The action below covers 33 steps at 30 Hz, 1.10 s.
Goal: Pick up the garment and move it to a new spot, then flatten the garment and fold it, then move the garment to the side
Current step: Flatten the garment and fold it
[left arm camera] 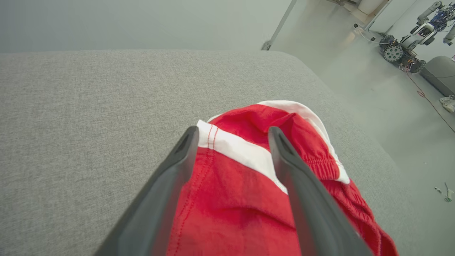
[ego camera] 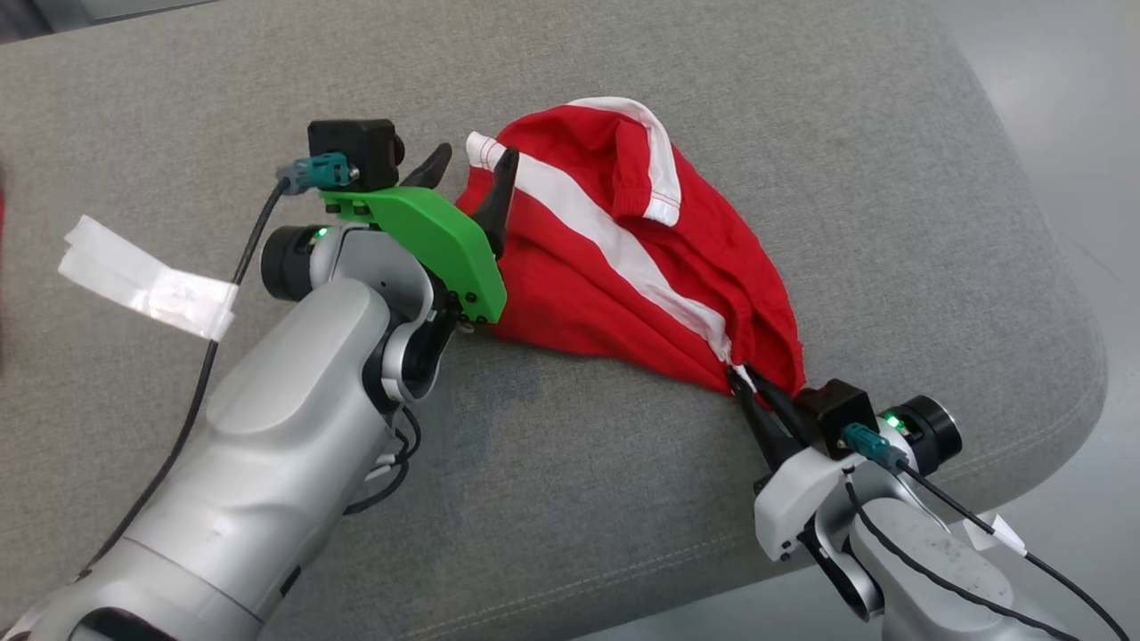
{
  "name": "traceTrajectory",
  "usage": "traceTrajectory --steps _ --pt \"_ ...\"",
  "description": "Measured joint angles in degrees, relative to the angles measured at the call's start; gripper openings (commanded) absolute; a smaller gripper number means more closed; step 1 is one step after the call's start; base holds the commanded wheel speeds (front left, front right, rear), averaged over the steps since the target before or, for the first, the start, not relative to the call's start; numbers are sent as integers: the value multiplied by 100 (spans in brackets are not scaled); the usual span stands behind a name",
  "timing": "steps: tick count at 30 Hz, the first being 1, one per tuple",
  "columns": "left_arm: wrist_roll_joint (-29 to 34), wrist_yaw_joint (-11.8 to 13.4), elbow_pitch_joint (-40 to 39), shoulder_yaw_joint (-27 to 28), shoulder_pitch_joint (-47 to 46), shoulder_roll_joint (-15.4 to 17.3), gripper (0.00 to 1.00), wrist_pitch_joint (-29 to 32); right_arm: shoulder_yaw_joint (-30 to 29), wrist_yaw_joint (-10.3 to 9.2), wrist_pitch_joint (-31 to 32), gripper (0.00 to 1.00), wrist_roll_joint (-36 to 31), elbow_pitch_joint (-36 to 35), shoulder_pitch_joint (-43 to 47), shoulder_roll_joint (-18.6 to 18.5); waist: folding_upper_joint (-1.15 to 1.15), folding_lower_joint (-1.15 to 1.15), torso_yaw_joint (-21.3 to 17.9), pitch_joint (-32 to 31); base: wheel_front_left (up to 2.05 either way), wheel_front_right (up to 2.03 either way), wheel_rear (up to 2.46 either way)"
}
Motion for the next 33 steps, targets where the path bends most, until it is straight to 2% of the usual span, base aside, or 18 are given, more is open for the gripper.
traceTrajectory --steps 7,14,27,28,29,30,31,32,33 --pt "163 0 300 -237 -232 154 100 403 65 44 -1 0 -30 8 -118 182 0 0 -230 141 0 0 0" --pt "174 -11 579 -171 -321 343 100 465 90 90 -30 0 -29 29 -204 330 0 0 -467 304 0 0 0" --pt "170 -260 832 -147 -533 203 100 456 87 119 -85 0 -29 137 -273 421 0 0 -589 389 0 0 0" --pt "158 -277 847 -149 -533 188 89 456 86 136 -85 0 -29 148 -277 421 0 0 -587 384 0 0 0" --pt "146 -307 860 -151 -533 179 62 456 86 138 -85 0 -29 163 -284 422 0 0 -585 379 0 0 0" --pt "138 -323 878 -149 -533 172 42 456 86 140 -85 0 -29 176 -288 424 0 0 -582 373 0 0 0" --pt "138 -336 899 -151 -533 165 40 456 86 140 -86 0 -29 186 -288 427 0 0 -580 367 0 0 0" --pt "137 -338 922 -151 -533 155 29 455 85 140 -85 0 -29 194 -289 431 0 0 -576 361 0 0 0" --pt "138 -367 938 -151 -533 142 9 453 85 140 -86 0 -29 202 -289 432 0 0 -572 356 0 0 0"
